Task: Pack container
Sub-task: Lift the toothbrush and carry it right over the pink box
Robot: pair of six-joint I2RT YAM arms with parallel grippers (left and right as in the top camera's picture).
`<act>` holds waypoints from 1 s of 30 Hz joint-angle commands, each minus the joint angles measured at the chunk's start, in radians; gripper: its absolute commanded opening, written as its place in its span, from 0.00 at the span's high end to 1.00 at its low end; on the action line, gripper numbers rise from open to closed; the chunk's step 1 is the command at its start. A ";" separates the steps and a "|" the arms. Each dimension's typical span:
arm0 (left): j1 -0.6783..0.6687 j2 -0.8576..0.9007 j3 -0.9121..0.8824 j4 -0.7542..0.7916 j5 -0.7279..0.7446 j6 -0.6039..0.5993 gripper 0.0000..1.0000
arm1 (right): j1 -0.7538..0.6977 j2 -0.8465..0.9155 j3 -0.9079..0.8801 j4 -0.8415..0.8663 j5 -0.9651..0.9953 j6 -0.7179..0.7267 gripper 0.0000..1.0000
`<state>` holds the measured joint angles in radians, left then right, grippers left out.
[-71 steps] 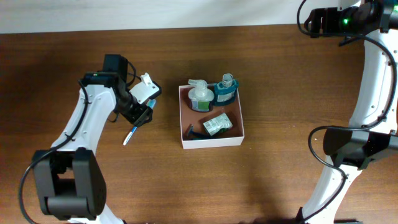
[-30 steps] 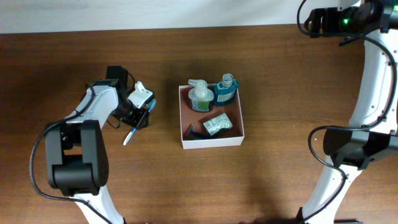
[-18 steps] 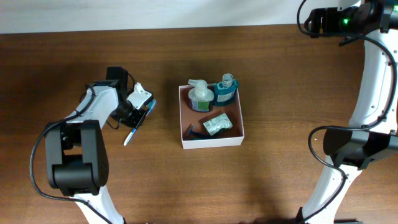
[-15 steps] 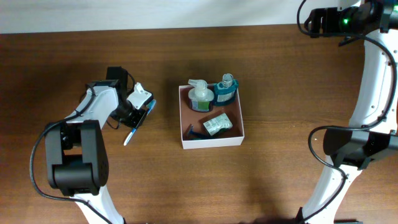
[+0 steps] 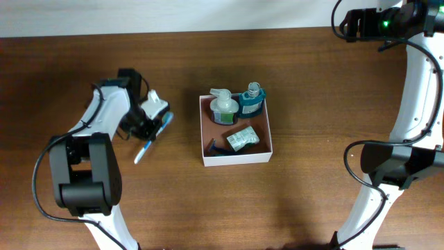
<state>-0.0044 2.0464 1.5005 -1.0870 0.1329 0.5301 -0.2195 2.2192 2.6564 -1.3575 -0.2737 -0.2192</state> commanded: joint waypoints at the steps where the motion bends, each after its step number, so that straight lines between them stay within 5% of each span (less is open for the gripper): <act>1: 0.003 0.002 0.134 -0.056 0.001 0.005 0.99 | -0.003 -0.003 0.005 0.003 0.001 0.000 0.01; 15: 0.001 -0.089 0.548 -0.284 0.034 0.028 0.99 | -0.003 -0.003 0.005 0.003 0.001 0.000 0.01; 26: -0.045 -0.210 0.554 -0.348 0.431 0.191 1.00 | -0.003 -0.002 0.005 0.003 0.001 0.000 0.01; 30: -0.100 -0.213 0.554 -0.437 0.474 0.283 1.00 | -0.003 -0.003 0.005 0.003 0.001 0.000 0.01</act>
<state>-0.0658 1.8526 2.0438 -1.4868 0.4950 0.7055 -0.2195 2.2192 2.6564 -1.3575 -0.2737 -0.2199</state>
